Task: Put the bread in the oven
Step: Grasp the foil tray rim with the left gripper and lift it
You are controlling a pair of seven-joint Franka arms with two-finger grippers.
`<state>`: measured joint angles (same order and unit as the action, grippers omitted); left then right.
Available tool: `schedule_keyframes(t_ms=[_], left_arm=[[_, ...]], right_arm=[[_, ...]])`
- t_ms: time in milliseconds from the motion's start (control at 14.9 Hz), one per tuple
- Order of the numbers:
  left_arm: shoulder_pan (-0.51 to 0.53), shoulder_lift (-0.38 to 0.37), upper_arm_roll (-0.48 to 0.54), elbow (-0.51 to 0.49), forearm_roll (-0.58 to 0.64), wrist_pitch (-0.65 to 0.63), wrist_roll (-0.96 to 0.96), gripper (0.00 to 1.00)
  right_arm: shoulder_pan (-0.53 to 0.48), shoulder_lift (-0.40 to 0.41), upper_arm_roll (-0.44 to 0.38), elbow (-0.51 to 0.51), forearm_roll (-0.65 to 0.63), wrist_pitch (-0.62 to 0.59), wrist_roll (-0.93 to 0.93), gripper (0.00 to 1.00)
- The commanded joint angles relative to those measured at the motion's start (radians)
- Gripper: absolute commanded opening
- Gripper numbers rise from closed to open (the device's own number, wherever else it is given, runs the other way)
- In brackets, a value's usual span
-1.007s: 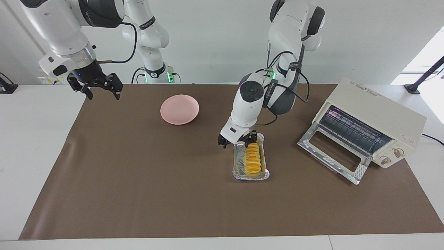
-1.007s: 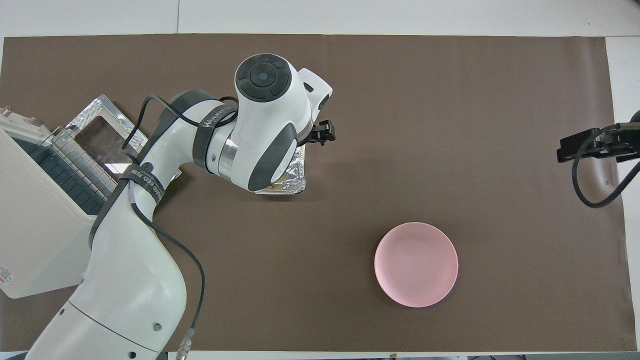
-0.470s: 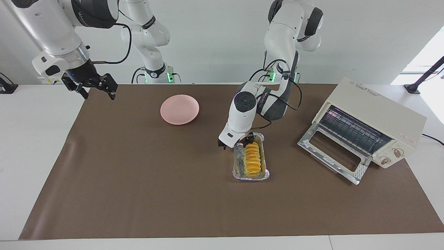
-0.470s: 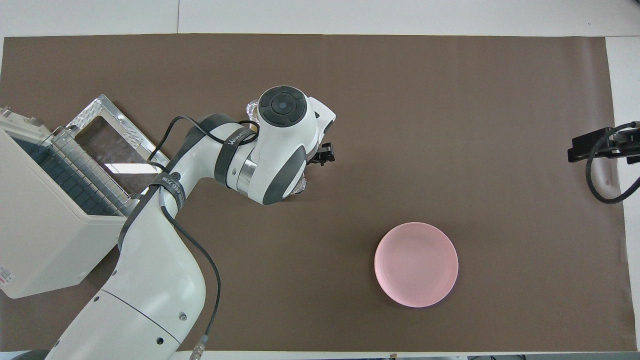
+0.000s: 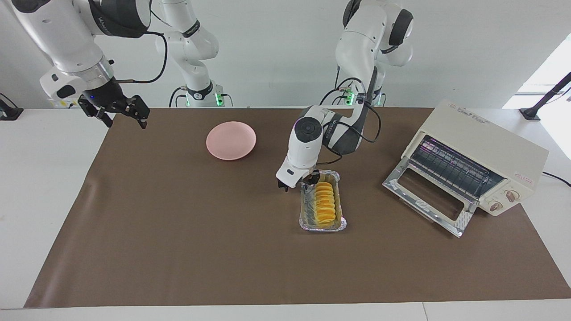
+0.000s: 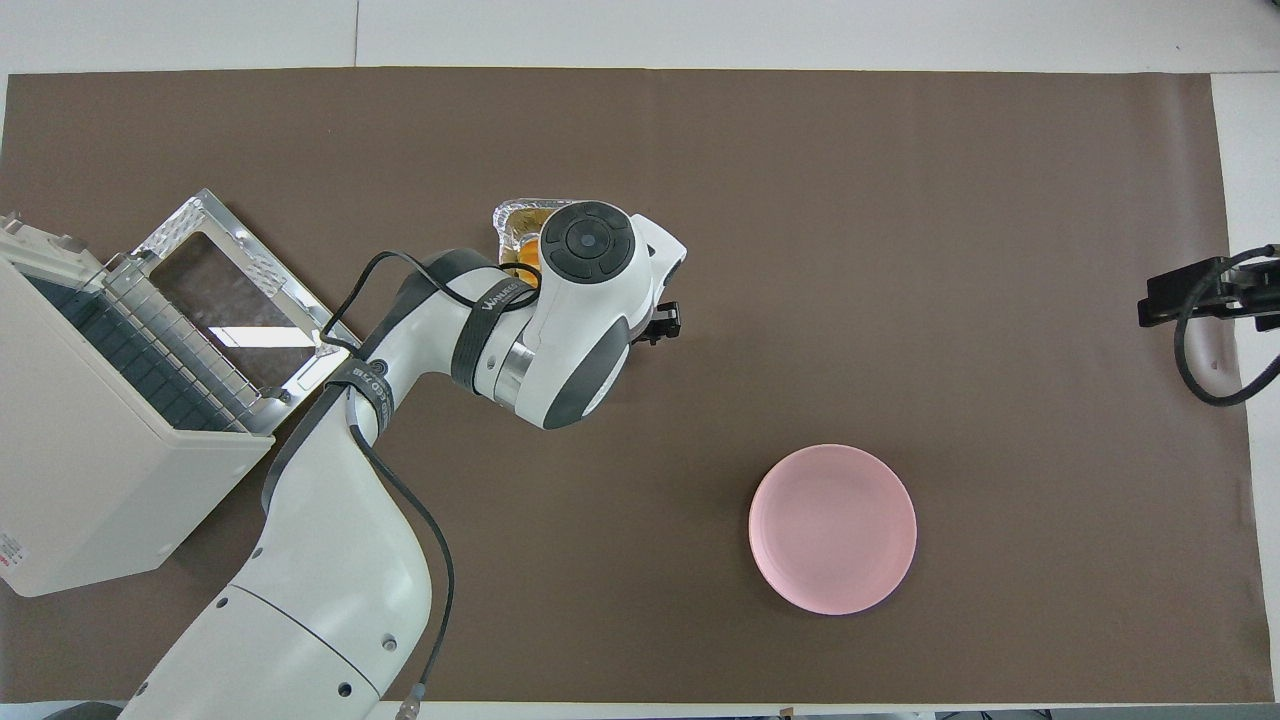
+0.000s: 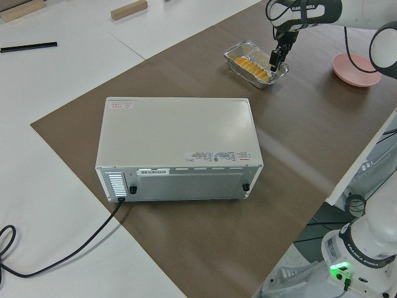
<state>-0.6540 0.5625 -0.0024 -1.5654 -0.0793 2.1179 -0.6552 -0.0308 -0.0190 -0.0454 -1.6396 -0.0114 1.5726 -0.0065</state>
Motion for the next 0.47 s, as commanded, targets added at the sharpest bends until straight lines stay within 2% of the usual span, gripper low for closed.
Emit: schedule_keyframes(t_ms=[0,134,336,403], left_arm=[[0.001,-0.027,0.012,-0.035,0.010,0.025,-0.018,0.58],[0.000,-0.029,0.012,-0.041,0.010,0.022,-0.018,0.44],[0.014,-0.029,0.012,-0.045,0.010,0.019,-0.017,0.42],[0.013,-0.029,0.012,-0.045,0.010,0.017,-0.017,0.28]], right_arm=[[0.005,-0.016,-0.004,-0.019,0.002,0.000,-0.012,1.00],[0.005,-0.021,-0.004,-0.017,0.002,0.001,-0.012,1.00],[0.005,-0.021,-0.004,-0.017,0.002,0.000,-0.012,1.00],[0.005,-0.021,-0.004,-0.017,0.002,0.000,-0.012,1.00]])
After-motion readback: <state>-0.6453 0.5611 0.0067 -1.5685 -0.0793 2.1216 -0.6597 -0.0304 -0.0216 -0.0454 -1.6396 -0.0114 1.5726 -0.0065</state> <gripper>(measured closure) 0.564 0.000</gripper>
